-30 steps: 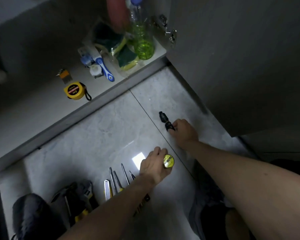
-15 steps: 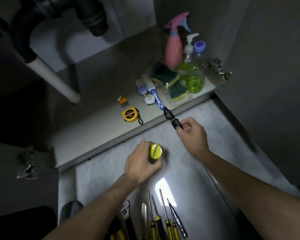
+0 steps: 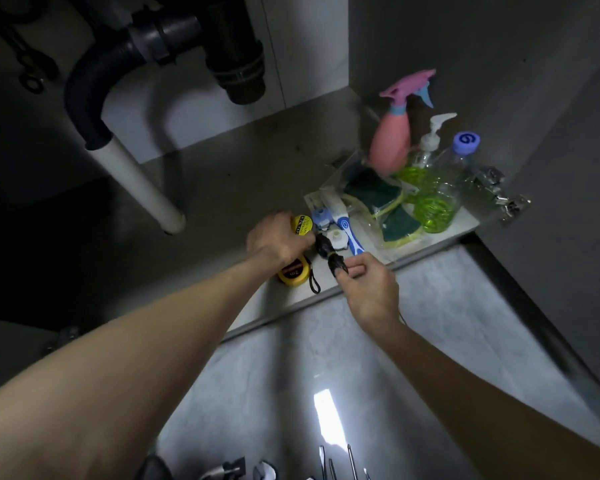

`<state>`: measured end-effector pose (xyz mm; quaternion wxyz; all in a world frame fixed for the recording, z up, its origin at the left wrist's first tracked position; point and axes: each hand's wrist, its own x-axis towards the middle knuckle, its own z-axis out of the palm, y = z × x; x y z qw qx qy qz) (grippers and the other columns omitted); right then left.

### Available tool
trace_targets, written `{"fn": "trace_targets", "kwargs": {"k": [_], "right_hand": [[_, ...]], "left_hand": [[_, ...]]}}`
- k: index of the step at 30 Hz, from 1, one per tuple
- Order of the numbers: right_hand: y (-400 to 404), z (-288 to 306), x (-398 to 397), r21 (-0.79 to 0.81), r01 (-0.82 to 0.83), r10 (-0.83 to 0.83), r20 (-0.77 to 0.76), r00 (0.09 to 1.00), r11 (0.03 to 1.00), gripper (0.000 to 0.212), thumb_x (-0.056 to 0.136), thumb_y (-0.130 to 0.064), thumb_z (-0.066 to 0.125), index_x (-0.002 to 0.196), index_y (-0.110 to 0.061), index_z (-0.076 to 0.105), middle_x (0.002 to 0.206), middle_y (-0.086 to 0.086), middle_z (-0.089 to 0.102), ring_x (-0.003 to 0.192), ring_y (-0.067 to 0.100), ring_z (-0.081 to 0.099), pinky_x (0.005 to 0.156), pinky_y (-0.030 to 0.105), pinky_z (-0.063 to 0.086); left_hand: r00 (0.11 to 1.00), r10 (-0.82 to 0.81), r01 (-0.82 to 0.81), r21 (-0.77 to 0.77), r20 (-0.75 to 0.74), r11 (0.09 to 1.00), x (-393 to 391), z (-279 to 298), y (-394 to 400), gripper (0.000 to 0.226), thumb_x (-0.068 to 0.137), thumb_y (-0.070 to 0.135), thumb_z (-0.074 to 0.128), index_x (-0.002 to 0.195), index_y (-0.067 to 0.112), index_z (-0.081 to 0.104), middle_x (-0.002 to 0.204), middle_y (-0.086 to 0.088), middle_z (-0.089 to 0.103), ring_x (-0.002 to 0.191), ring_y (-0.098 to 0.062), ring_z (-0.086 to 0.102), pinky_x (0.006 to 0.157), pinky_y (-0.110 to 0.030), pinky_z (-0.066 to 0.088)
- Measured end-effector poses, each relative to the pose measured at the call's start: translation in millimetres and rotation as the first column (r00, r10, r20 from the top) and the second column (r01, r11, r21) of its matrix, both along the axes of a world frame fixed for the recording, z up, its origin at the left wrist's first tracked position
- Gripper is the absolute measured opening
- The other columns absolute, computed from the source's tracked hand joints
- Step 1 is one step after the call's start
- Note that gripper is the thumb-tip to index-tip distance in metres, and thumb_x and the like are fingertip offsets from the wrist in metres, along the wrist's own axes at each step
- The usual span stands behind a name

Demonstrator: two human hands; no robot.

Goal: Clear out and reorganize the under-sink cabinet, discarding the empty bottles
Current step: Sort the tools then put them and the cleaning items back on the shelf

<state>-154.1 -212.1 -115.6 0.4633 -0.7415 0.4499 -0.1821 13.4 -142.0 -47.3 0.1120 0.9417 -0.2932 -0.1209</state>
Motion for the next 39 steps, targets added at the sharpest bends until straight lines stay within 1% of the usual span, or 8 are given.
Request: {"fn": "trace_targets", "kwargs": {"k": [4, 6, 10, 15, 24, 31, 35, 39], "right_hand": [[3.3, -0.4, 20.6, -0.128, -0.068, 0.073, 0.033, 0.997, 0.989, 0.015, 0.083, -0.034, 0.078, 0.084, -0.031, 0.063, 0.066, -0.016, 0.058, 0.072, 0.014, 0.062, 0.064, 0.031, 0.049], [4.2, -1.1, 29.5, -0.199, -0.095, 0.094, -0.018, 0.995, 0.975, 0.014, 0.086, -0.037, 0.076, 0.088, -0.029, 0.064, 0.068, -0.016, 0.059, 0.072, 0.013, 0.062, 0.062, 0.029, 0.045], [4.2, -7.6, 38.7, -0.222, -0.099, 0.063, -0.162, 0.985, 0.97, 0.017, 0.088, -0.044, 0.071, 0.092, -0.03, 0.063, 0.085, -0.007, 0.071, 0.083, 0.019, 0.065, 0.069, 0.03, 0.049], [6.1, -11.5, 43.8, -0.243, -0.054, 0.003, -0.206, 0.979, 0.968, 0.024, 0.085, -0.054, 0.069, 0.086, -0.032, 0.062, 0.083, -0.007, 0.07, 0.083, 0.02, 0.066, 0.072, 0.033, 0.053], [16.6, -12.9, 9.1, -0.124, -0.041, 0.045, 0.036, 0.998, 0.991, 0.019, 0.089, -0.046, 0.069, 0.09, -0.028, 0.061, 0.071, -0.013, 0.063, 0.068, 0.005, 0.061, 0.059, 0.027, 0.046], [32.3, -29.2, -34.4, -0.025, -0.115, 0.114, -0.019, 0.993, 0.993, 0.011, 0.094, -0.033, 0.062, 0.086, -0.026, 0.064, 0.07, -0.011, 0.065, 0.067, 0.004, 0.061, 0.06, 0.025, 0.043], [37.7, -40.5, -52.8, 0.011, -0.154, 0.154, -0.032, 0.988, 0.988, 0.012, 0.095, -0.029, 0.061, 0.083, -0.025, 0.064, 0.068, -0.006, 0.066, 0.066, 0.011, 0.064, 0.062, 0.031, 0.052], [40.3, -45.5, -63.7, 0.024, -0.183, 0.184, -0.054, 0.981, 0.983, 0.014, 0.095, -0.028, 0.059, 0.083, -0.028, 0.064, 0.069, -0.01, 0.068, 0.068, 0.009, 0.065, 0.066, 0.035, 0.056]], "left_hand": [[0.998, 0.022, -0.019, -0.066, 0.053, 0.998, 4.3, -6.8, 10.4, 0.047, 0.071, 0.064, 0.058, 0.102, 0.029, 0.062, 0.102, 0.002, 0.064, 0.094, -0.025, 0.062, 0.067, -0.031, 0.045], [0.996, 0.027, -0.019, -0.099, 0.085, 0.995, 8.3, -6.4, 23.0, 0.05, 0.068, 0.066, 0.055, 0.102, 0.03, 0.06, 0.105, 0.003, 0.061, 0.096, -0.026, 0.06, 0.067, -0.032, 0.041], [0.995, 0.073, -0.066, -0.102, 0.072, 0.993, 18.8, -7.9, 58.2, 0.049, 0.064, 0.064, 0.057, 0.099, 0.03, 0.059, 0.101, 0.003, 0.06, 0.096, -0.028, 0.06, 0.065, -0.031, 0.039], [0.997, 0.073, -0.072, -0.046, 0.021, 0.996, 20.8, -18.6, 91.9, 0.046, 0.07, 0.059, 0.065, 0.104, 0.029, 0.059, 0.107, 0.0, 0.062, 0.099, -0.029, 0.06, 0.067, -0.031, 0.042], [0.995, 0.082, -0.085, -0.043, -0.052, 0.995, 12.2, -39.8, 85.9, 0.041, 0.079, 0.048, 0.067, 0.113, 0.027, 0.061, 0.114, -0.002, 0.058, 0.106, -0.028, 0.057, 0.071, -0.031, 0.04], [0.993, 0.112, -0.115, -0.092, -0.031, 0.989, 12.7, -44.0, 82.1, 0.038, 0.081, 0.047, 0.067, 0.11, 0.024, 0.059, 0.111, -0.004, 0.057, 0.105, -0.03, 0.056, 0.072, -0.032, 0.042], [0.993, 0.113, -0.117, -0.107, -0.036, 0.987, 12.0, -42.6, 84.4, 0.039, 0.081, 0.048, 0.069, 0.111, 0.025, 0.059, 0.108, -0.002, 0.057, 0.102, -0.028, 0.056, 0.07, -0.031, 0.04], [0.987, 0.148, -0.155, -0.127, -0.062, 0.98, 14.4, -36.2, 83.4, 0.037, 0.071, 0.051, 0.07, 0.098, 0.028, 0.059, 0.098, 0.001, 0.058, 0.091, -0.026, 0.059, 0.063, -0.03, 0.041]]}}
